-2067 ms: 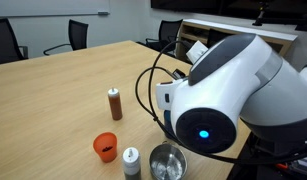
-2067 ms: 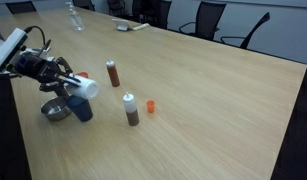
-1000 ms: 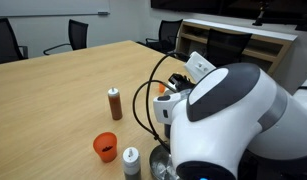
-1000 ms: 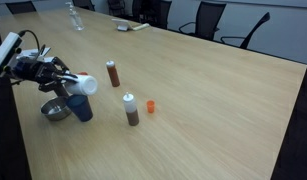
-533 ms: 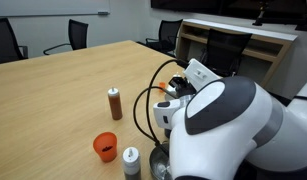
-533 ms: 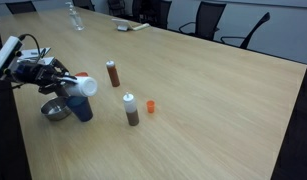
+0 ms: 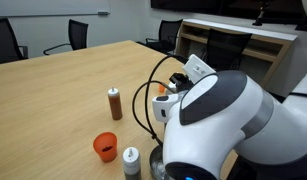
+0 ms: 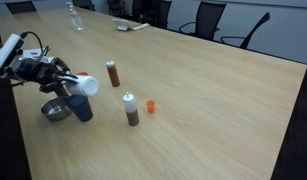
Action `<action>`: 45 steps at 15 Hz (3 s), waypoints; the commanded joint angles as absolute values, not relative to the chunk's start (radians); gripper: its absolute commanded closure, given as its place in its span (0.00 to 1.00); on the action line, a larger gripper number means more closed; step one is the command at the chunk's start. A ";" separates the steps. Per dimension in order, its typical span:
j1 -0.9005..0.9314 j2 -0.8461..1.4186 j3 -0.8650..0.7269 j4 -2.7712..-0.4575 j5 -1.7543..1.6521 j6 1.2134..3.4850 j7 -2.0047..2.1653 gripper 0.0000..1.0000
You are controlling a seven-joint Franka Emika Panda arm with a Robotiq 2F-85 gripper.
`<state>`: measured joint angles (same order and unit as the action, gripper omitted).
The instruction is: Pour the contents from the white cup into the blue cup
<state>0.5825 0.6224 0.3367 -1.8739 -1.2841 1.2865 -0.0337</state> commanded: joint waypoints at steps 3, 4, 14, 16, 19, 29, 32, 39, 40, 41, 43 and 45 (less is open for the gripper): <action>0.472 0.547 0.372 -1.871 -1.110 1.366 0.016 0.97; 0.451 0.522 0.374 -1.886 -1.070 1.394 0.025 0.97; 0.294 0.217 0.335 -2.229 -0.627 1.811 0.163 0.97; 0.277 0.178 0.316 -2.311 -0.540 1.905 0.176 0.97; 0.258 0.149 0.282 -2.411 -0.415 2.051 0.175 0.97; 0.205 0.174 0.232 -2.596 0.013 2.554 0.128 0.97; 0.196 0.188 0.252 -2.642 0.182 2.746 0.089 0.97; 0.009 0.280 0.581 -2.705 0.637 3.299 -0.157 0.49; -0.039 0.291 0.641 -2.713 0.613 3.350 -0.168 0.40; -0.081 0.291 0.688 -2.734 0.577 3.395 -0.159 0.34; -0.147 0.274 0.748 -2.791 0.511 3.440 -0.140 0.20; -0.112 0.274 0.696 -2.773 0.574 3.385 -0.249 0.07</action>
